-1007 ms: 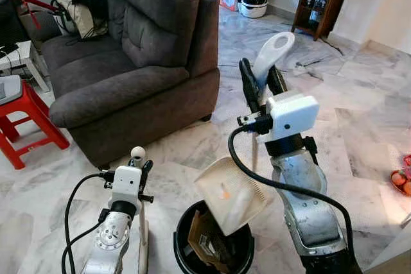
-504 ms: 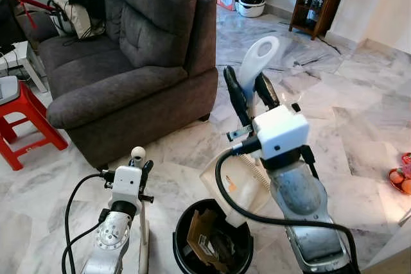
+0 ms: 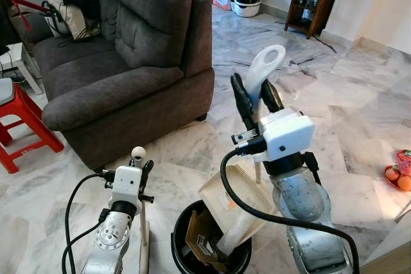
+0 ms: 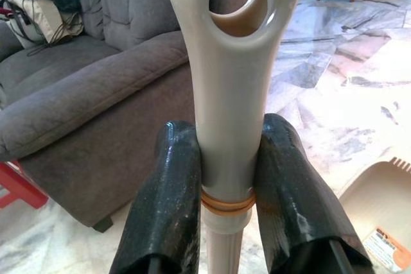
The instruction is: Sweep floor
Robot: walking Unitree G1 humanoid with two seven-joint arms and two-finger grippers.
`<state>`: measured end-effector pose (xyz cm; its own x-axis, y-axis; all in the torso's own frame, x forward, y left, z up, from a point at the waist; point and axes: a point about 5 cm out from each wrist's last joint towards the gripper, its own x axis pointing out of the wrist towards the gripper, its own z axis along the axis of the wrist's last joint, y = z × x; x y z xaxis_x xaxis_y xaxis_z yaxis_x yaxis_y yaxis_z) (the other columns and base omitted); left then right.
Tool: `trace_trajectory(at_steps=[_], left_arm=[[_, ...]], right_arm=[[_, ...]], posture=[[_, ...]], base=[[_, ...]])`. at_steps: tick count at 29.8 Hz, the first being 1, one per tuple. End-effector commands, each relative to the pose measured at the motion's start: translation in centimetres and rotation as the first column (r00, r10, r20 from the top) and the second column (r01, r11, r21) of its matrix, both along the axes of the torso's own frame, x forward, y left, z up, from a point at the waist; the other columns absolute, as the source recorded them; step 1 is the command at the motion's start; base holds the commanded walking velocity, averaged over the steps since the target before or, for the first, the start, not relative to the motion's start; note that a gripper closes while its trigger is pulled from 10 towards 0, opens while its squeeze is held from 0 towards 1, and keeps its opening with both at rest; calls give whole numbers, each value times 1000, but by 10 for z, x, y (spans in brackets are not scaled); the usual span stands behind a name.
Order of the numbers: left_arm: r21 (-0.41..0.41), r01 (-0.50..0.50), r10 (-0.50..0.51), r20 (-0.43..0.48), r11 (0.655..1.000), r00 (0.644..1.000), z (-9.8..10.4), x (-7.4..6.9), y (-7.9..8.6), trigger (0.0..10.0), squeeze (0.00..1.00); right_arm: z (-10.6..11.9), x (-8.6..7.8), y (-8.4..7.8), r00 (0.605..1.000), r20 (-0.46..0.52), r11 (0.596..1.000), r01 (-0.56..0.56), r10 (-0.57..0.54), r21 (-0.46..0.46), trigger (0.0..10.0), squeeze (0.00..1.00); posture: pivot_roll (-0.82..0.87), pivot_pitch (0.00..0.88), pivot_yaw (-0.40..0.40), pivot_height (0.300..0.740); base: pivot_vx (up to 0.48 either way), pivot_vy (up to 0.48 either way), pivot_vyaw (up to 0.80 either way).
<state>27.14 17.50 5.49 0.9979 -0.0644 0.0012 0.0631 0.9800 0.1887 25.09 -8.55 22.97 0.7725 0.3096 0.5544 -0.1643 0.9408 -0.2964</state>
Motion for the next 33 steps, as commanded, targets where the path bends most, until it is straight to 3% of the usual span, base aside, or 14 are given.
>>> trace_trajectory(at_steps=[1,13,33], left_arm=[[19,6,-7,33,1000,999,6,1,2,10000,0],[22,6,-7,34,1000,999,6,2,2,10000,0],[22,9,-10,35,1000,999,7,2,1,10000,0]], right_arm=[[20,-10,0,995,100,999,-6,1,43,10000,0],[25,-11,4,993,115,997,-26,18,73,10000,0],[25,-15,18,980,196,996,-22,39,-91,10000,0]], posture=[[108,25,55,740],[112,22,52,740],[112,25,51,740]], base=[[0,0,0],[0,0,0],[0,0,0]])
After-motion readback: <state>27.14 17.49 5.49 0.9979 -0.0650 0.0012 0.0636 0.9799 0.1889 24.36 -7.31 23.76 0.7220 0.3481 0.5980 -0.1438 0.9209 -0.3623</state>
